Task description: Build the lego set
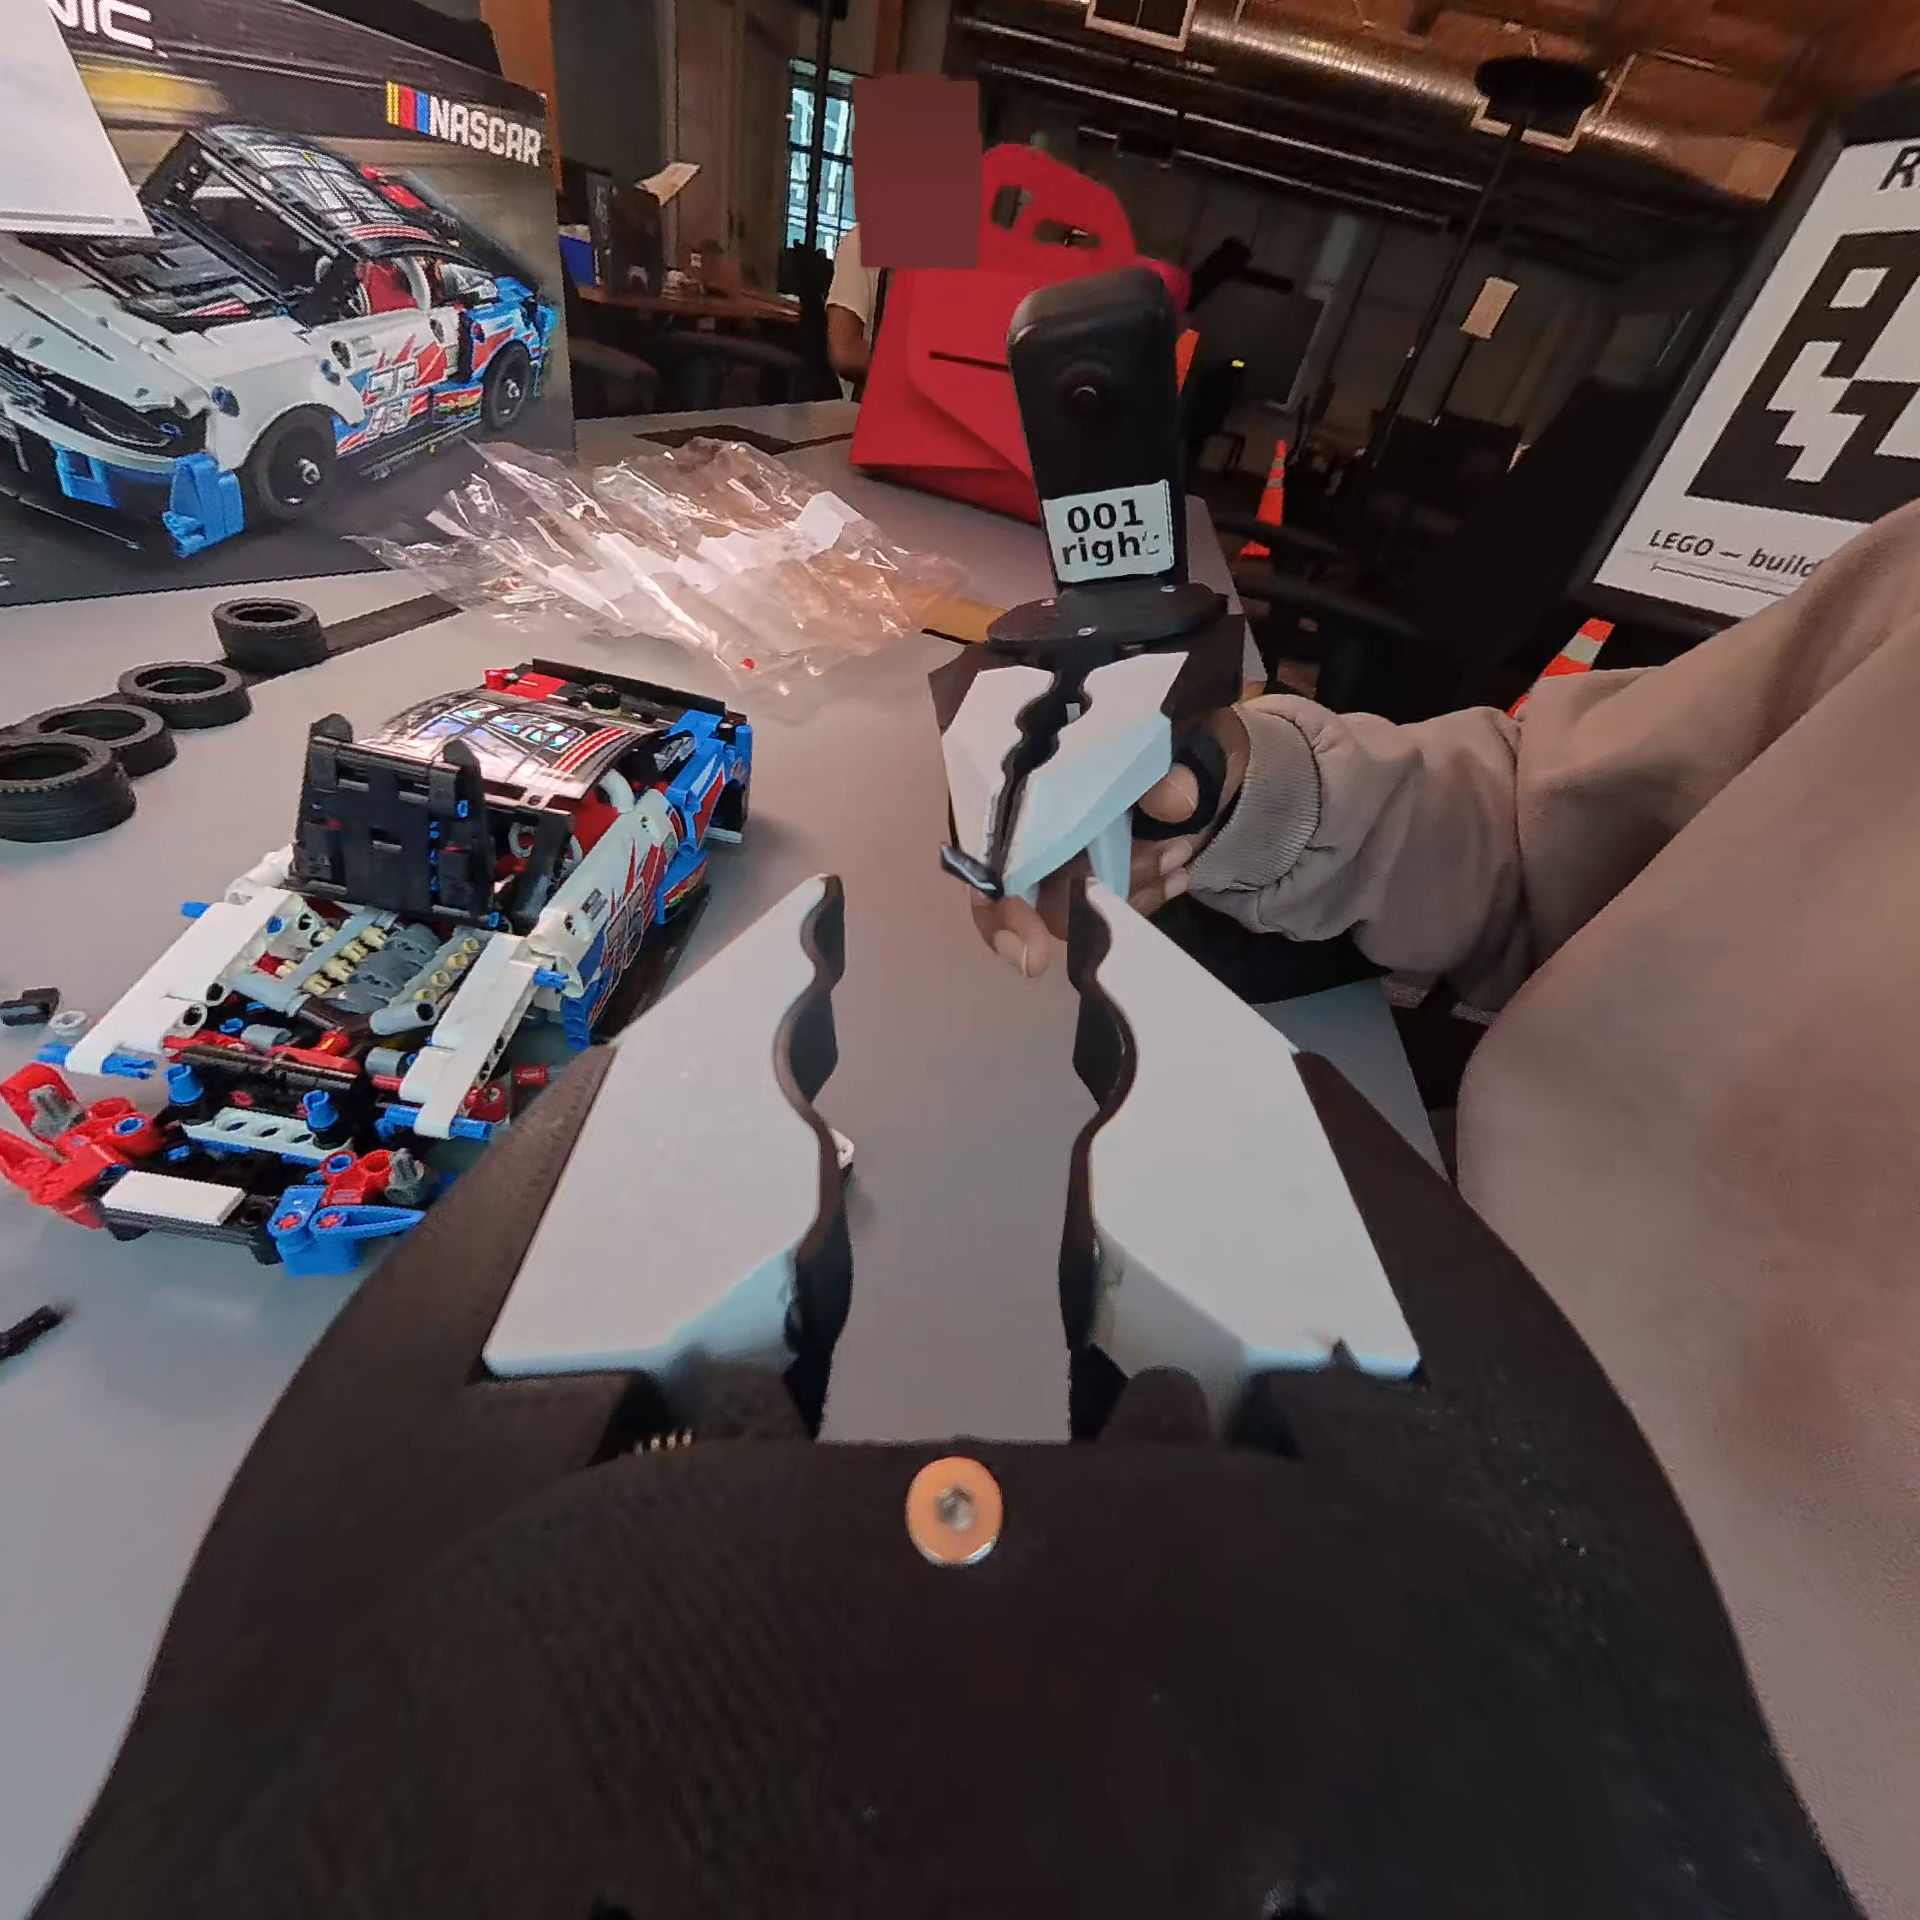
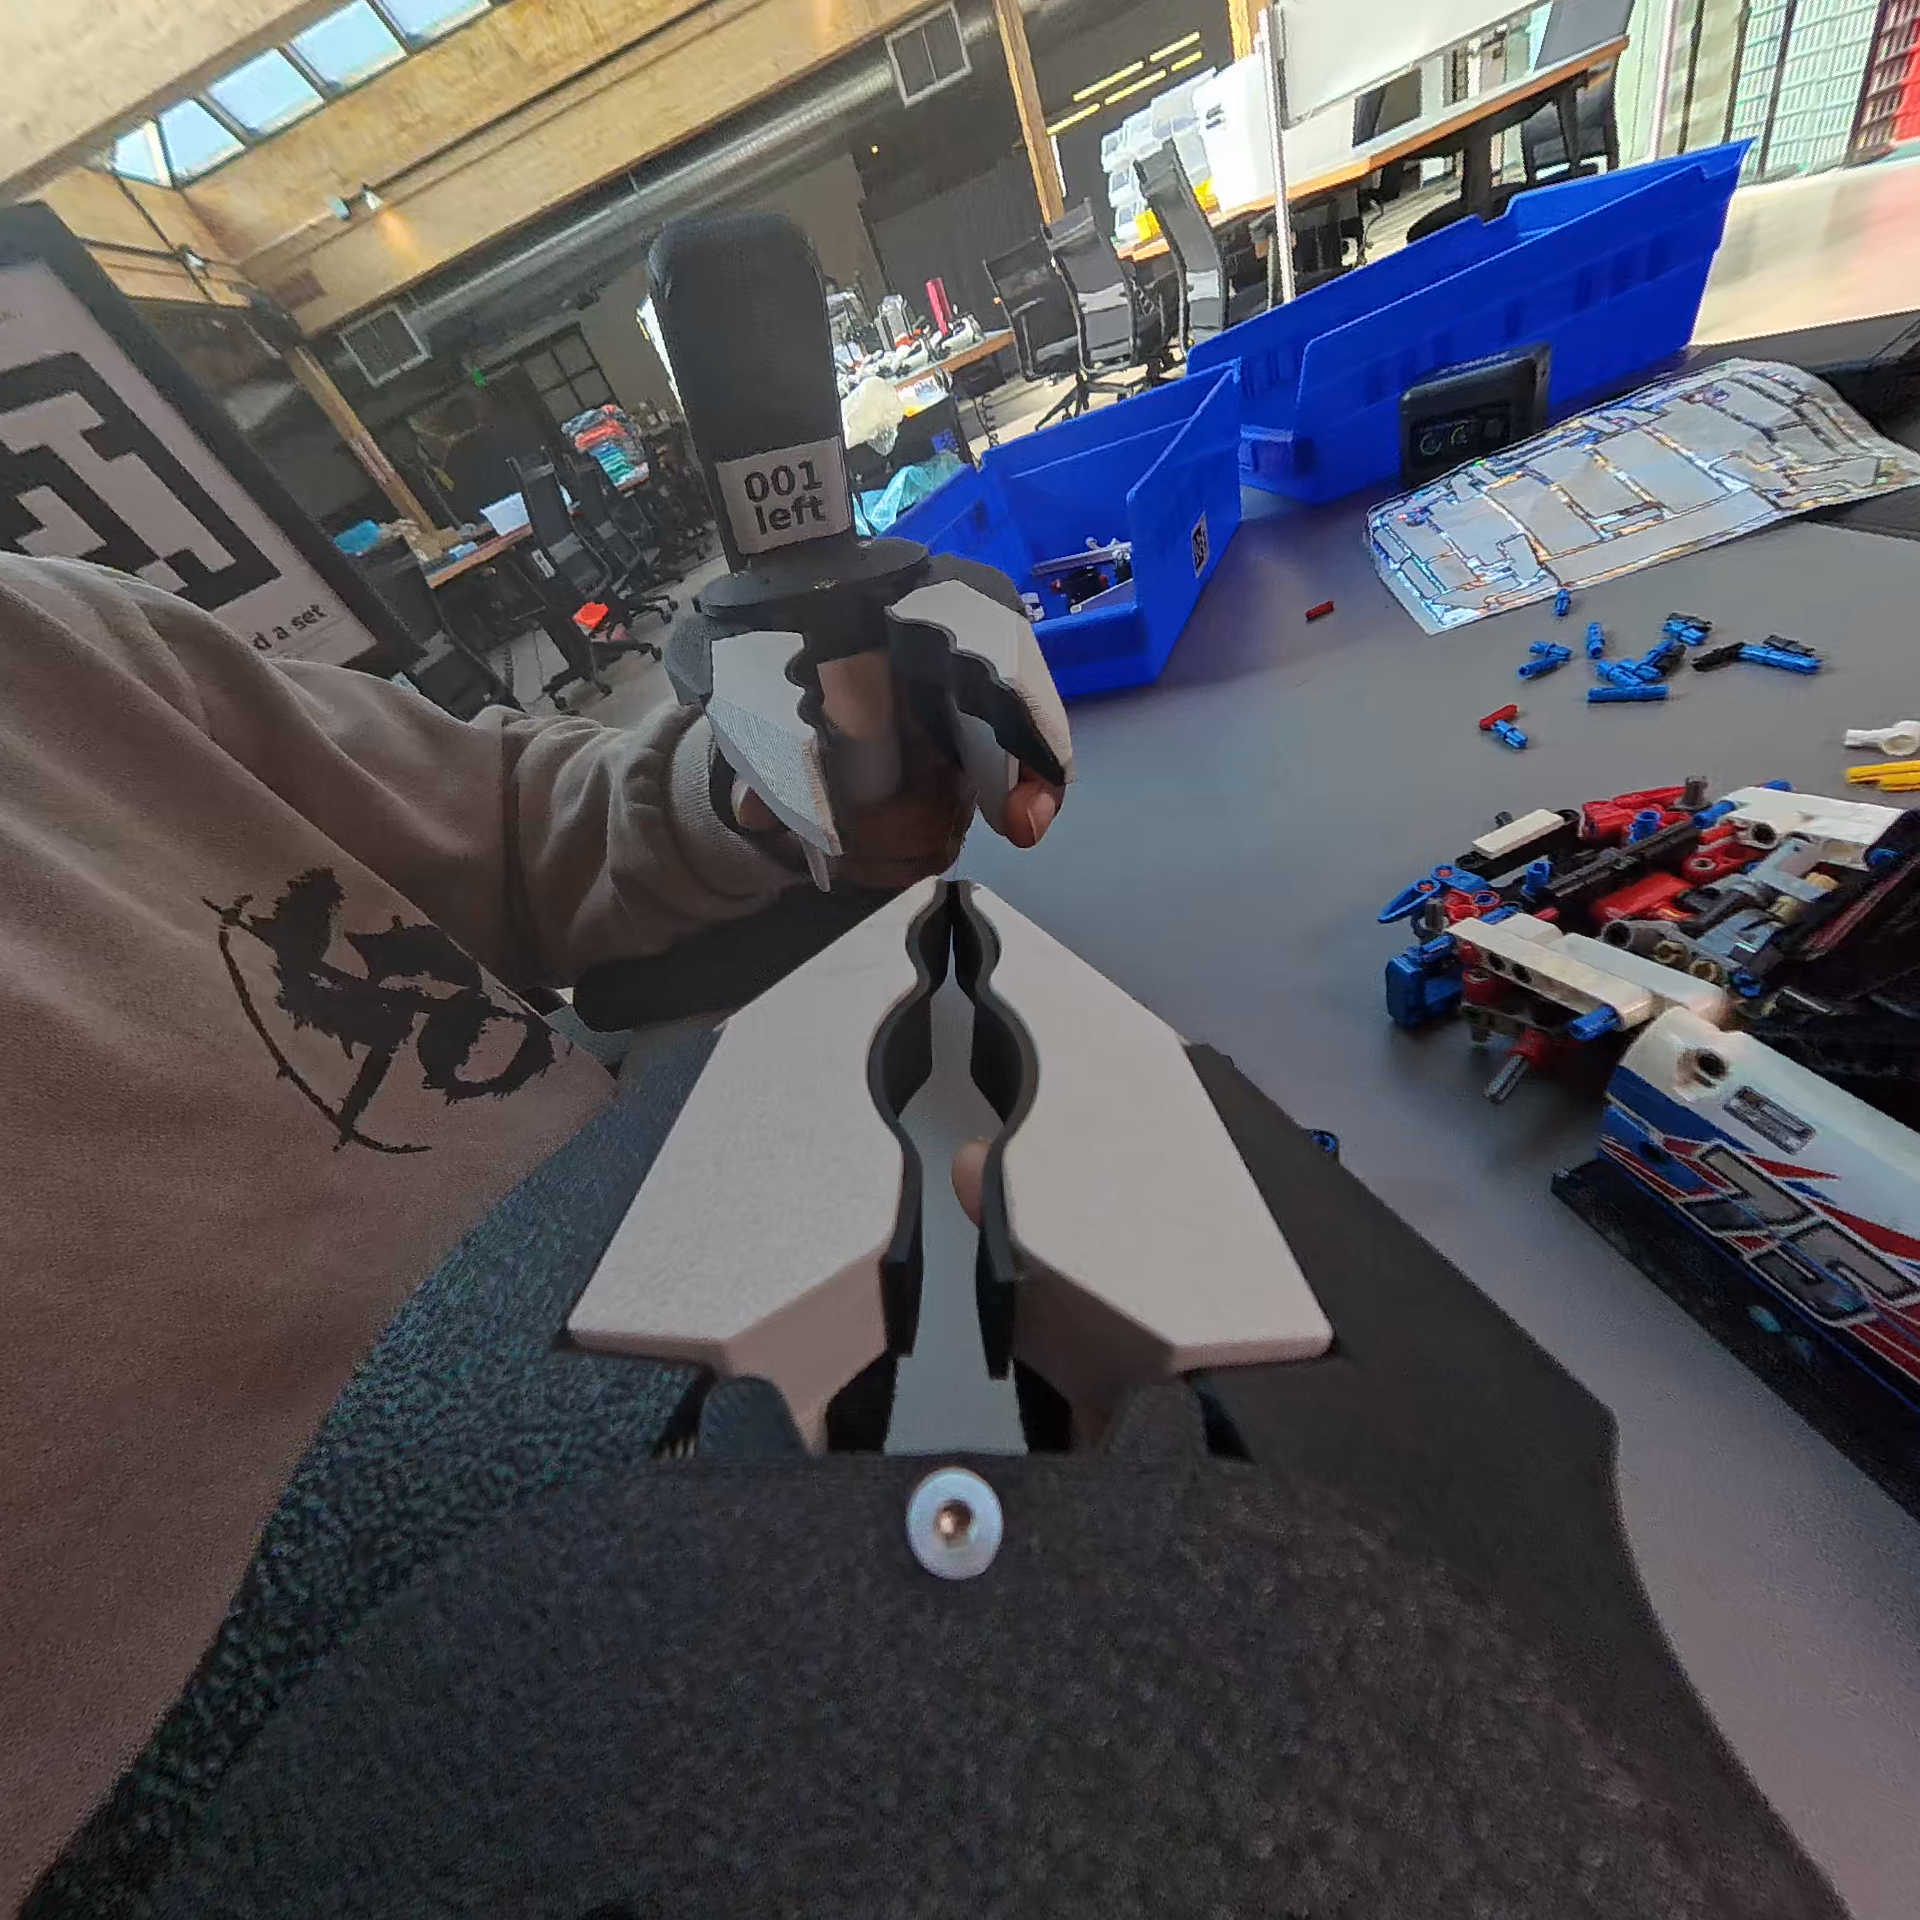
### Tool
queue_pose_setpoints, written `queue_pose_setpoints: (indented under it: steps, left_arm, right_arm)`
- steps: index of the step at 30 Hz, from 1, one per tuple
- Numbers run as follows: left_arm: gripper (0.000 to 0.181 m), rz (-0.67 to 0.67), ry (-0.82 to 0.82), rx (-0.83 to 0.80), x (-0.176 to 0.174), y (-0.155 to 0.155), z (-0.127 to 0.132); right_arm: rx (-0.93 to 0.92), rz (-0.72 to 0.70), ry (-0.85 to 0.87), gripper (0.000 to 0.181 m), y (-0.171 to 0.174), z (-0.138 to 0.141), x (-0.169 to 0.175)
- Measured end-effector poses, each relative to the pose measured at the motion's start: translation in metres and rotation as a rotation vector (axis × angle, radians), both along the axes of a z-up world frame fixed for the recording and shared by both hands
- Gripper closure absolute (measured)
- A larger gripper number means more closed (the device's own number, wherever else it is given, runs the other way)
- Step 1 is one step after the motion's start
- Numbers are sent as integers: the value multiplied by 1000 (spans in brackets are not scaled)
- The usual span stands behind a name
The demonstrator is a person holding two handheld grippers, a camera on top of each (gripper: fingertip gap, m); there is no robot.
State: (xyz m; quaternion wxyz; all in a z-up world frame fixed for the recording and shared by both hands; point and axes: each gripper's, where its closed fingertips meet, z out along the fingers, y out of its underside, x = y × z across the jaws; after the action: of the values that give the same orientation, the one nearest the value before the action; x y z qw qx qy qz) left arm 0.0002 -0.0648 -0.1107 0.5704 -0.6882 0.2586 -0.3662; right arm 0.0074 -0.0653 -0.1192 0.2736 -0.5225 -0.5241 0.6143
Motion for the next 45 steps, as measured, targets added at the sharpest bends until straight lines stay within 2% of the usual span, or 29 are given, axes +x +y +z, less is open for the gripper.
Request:
queue_pose_setpoints:
  steps: [6,11,17,27,35,45]
  left_arm:
    - [148,60,-46,-24,-24,7,-8]
    - [158,43,-135,-83,-36,11,-13]
    - [162,0,-164,-145,-33,12,-25]
    - [166,-52,-115,-215,-26,10,-42]
    - [179,-14,-165,-253,-35,15,-43]
    - [176,-60,-251,-283,-33,12,-36]
  right_arm:
    - [55,98,-116,181,12,-2,-16]
    - [58,198,-189,181,19,-9,-26]
    - [-15,213,-194,181,21,-28,-20]
    - [-59,272,-228,181,9,-37,-19]
    - [-135,265,-226,181,12,-32,-21]
    - [-285,313,-216,181,7,-25,-20]
